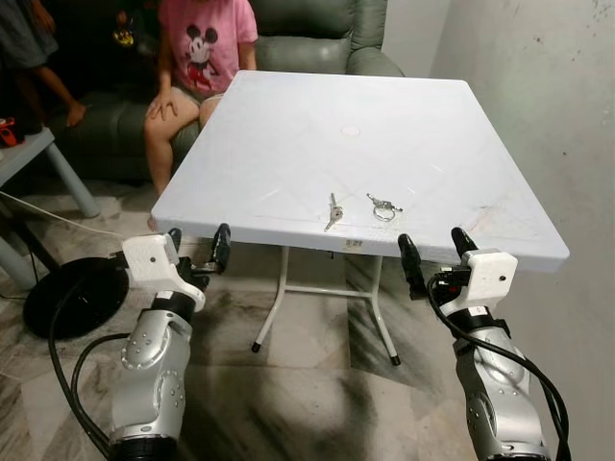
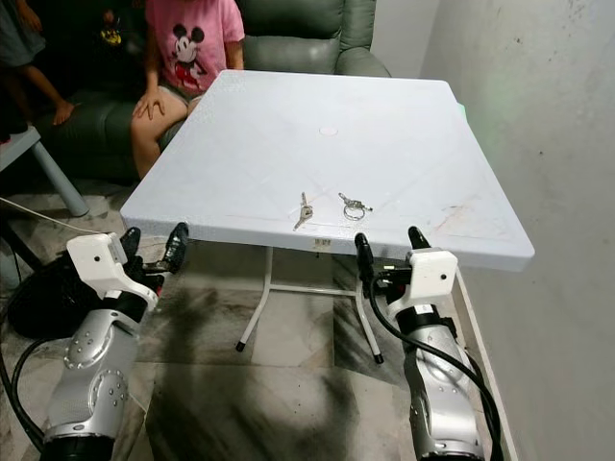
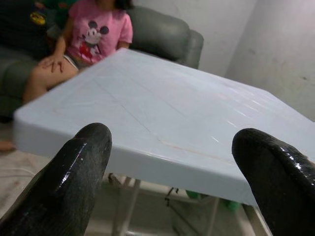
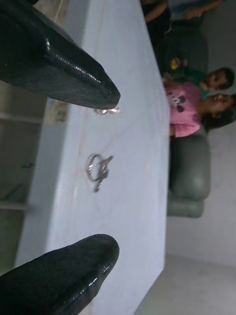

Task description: Hang keys on a hook

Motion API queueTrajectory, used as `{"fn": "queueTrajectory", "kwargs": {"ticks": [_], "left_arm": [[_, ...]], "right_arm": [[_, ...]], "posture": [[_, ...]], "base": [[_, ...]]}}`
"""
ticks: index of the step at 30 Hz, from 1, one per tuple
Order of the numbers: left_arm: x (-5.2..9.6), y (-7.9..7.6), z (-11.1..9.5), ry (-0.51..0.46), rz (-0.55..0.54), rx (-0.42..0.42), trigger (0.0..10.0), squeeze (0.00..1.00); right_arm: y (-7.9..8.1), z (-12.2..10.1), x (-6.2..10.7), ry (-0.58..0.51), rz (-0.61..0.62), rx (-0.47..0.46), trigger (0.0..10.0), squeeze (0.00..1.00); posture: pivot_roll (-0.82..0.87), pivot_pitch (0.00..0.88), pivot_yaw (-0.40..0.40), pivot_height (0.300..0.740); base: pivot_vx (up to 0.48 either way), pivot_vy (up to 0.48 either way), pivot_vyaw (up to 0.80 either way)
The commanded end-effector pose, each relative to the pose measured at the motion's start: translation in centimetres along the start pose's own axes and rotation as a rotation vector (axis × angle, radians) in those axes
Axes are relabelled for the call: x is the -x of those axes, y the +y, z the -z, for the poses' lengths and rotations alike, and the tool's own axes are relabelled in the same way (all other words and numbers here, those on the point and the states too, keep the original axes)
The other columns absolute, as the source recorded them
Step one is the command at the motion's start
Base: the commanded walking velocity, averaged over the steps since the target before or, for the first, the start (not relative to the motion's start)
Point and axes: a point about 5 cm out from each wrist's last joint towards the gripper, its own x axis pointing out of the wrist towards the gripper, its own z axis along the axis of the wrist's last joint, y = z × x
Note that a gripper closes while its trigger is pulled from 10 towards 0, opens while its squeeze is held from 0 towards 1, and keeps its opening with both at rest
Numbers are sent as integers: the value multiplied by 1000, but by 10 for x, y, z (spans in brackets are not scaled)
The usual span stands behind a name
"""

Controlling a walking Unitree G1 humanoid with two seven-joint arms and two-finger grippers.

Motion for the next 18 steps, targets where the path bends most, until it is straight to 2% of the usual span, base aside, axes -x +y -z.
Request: {"fn": "queueTrajectory", "kwargs": {"ticks": [1,7,18], "left_arm": [[2,1,0,23,-12,-8,10000,0],[-2,0,0,49,-14,-12,10000,0],[-2,0,0,69,-19,-23,10000,0]], "right_arm": [[0,-8,-2,-11,-1,0,10000,0],[1,-15,-10,-11,-19,5,10000,0],[2,-18,-13,-4,-34,18,10000,0]], "posture": [[12,26,-16,732],[17,22,-24,732],[27,13,-33,732]], "base": [[0,0,0],[0,0,0],[0,0,0]]}}
